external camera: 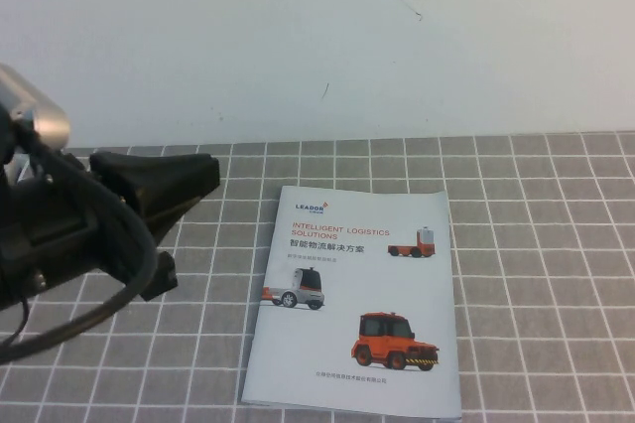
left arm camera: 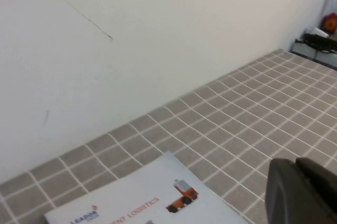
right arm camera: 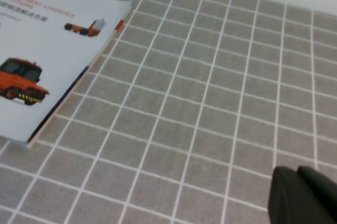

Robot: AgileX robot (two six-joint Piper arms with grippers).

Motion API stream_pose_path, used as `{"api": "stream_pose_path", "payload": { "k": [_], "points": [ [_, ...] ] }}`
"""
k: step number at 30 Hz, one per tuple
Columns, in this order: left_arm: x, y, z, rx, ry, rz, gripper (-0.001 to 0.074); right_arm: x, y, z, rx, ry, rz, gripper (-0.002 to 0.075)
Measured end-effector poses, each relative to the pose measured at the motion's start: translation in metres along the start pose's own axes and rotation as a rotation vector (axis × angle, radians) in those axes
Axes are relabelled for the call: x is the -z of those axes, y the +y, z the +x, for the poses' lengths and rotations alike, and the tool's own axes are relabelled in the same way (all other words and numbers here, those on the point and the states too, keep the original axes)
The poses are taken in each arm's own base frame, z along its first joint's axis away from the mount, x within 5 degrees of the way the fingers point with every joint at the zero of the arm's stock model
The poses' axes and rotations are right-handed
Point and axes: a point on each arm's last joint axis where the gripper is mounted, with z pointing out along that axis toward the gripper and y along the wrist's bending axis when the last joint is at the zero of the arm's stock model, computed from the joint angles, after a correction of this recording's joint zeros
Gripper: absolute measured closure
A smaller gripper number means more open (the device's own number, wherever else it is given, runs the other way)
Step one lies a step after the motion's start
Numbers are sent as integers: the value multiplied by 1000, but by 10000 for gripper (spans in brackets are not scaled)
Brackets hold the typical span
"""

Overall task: Close book
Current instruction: 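Close the open booklet and leave it lying on the table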

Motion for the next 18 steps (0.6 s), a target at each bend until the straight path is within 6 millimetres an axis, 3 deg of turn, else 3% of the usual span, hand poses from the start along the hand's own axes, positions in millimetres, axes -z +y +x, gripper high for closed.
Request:
{"api": "stream_pose_path", "payload": {
  "k": [3, 7, 18],
  "points": [
    [-13, 6, 12, 52, 47, 65, 737, -11, 4, 12, -5, 33, -19, 728],
    [-25, 14, 25, 110, 98, 105, 737, -13, 5, 12, -6, 19, -25, 728],
    [-36, 22, 38, 160, 143, 119, 737, -13, 5, 12, -7, 15, -26, 728]
  ]
}}
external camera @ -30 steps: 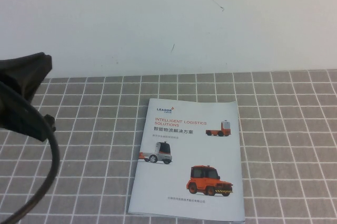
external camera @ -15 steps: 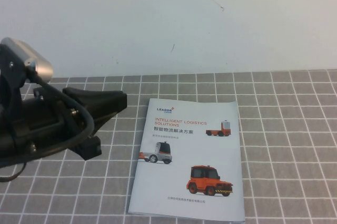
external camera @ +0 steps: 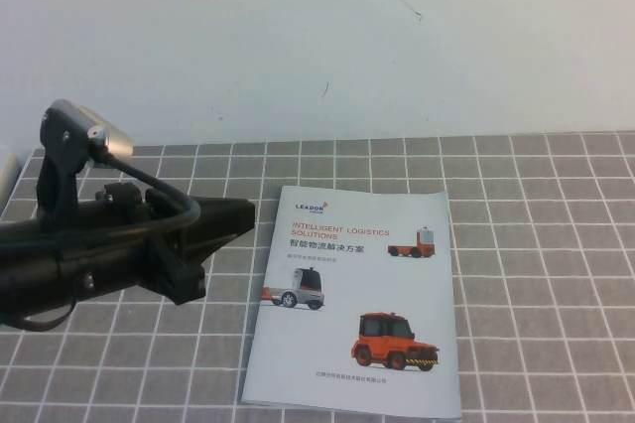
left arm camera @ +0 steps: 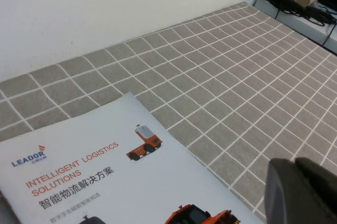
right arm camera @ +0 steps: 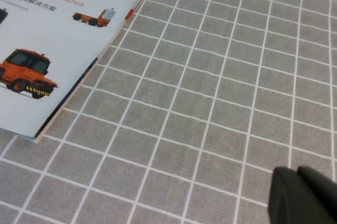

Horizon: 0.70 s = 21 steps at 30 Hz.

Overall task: Close book
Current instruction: 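Close the open booklet and leave it lying on the table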

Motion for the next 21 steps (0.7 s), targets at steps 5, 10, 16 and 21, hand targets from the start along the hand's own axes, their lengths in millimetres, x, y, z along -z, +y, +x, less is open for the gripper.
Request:
{"api": "stream_pose_path", "payload": {
  "k": [5, 10, 16, 21],
  "points": [
    [0, 0, 0, 0, 0, 0, 737, 0, 0, 0, -2, -2, 0, 728],
    [0, 2, 0, -94, 4, -32, 737, 0, 0, 0, -2, -2, 0, 728],
    [20, -2, -15, -275, -35, -216, 737, 0, 0, 0, -2, -4, 0, 728],
    [53, -23, -36, -381, -143, -374, 737, 0, 0, 0, -2, -4, 0, 728]
  ]
}}
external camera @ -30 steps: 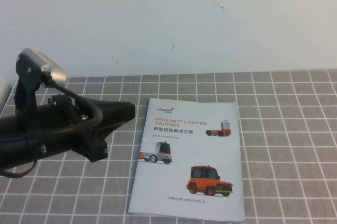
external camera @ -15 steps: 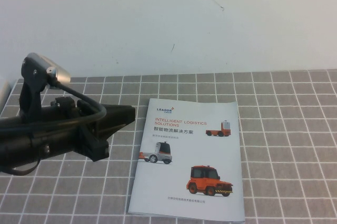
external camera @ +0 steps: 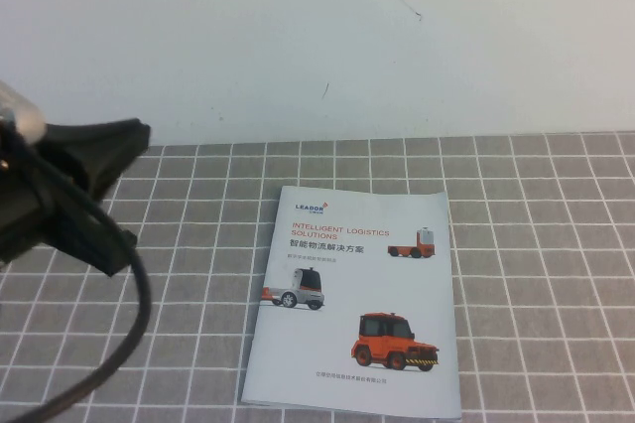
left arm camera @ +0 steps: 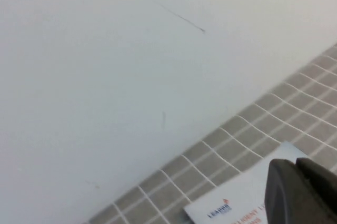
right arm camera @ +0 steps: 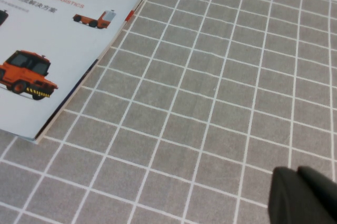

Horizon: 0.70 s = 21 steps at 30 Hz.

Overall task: Close book
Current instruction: 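Close the open booklet and leave it lying on the table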

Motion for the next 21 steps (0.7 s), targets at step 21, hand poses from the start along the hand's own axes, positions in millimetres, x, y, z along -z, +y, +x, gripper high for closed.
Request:
{"api": "stream_pose_path", "payload": {
  "k": [21],
  "points": [
    [143, -47, -1, -137, -375, -393, 739, 0, 0, 0, 0, 0, 0, 728]
  ]
}}
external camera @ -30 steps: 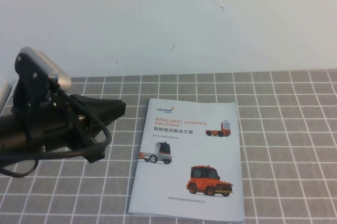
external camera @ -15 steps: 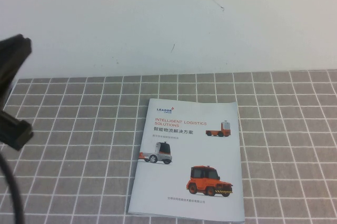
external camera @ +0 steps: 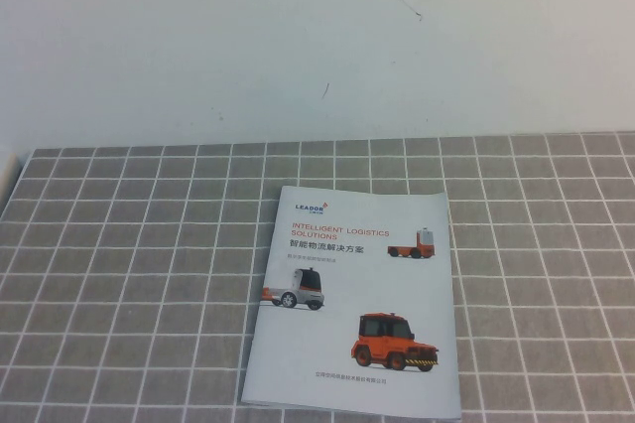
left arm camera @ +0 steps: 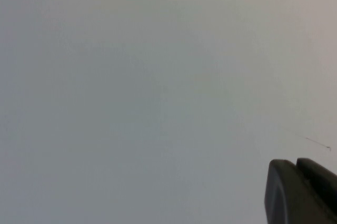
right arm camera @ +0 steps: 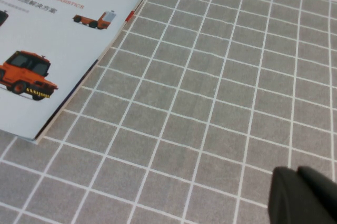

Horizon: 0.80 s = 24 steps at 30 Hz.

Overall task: Close book
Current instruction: 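Close the open booklet and leave it lying on the table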

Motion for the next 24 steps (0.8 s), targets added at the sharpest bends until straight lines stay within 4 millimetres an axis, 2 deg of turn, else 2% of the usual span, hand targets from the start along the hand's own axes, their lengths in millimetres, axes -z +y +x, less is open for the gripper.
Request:
{"api": "stream_pose_path", "payload": {
  "k": [7, 11, 14, 19, 24],
  "points": [
    [17, -3, 7, -2, -35, -25, 739, 0, 0, 0, 0, 0, 0, 728],
    [29, -8, 9, -106, -46, 1, 739, 0, 0, 0, 0, 0, 0, 728],
    [31, -13, 16, -161, 25, 56, 739, 0, 0, 0, 0, 0, 0, 728],
    [32, -12, 46, -34, 226, 23, 739, 0, 0, 0, 0, 0, 0, 728],
    [38, -12, 89, 12, 280, -66, 739, 0, 0, 0, 0, 0, 0, 728]
  ]
}}
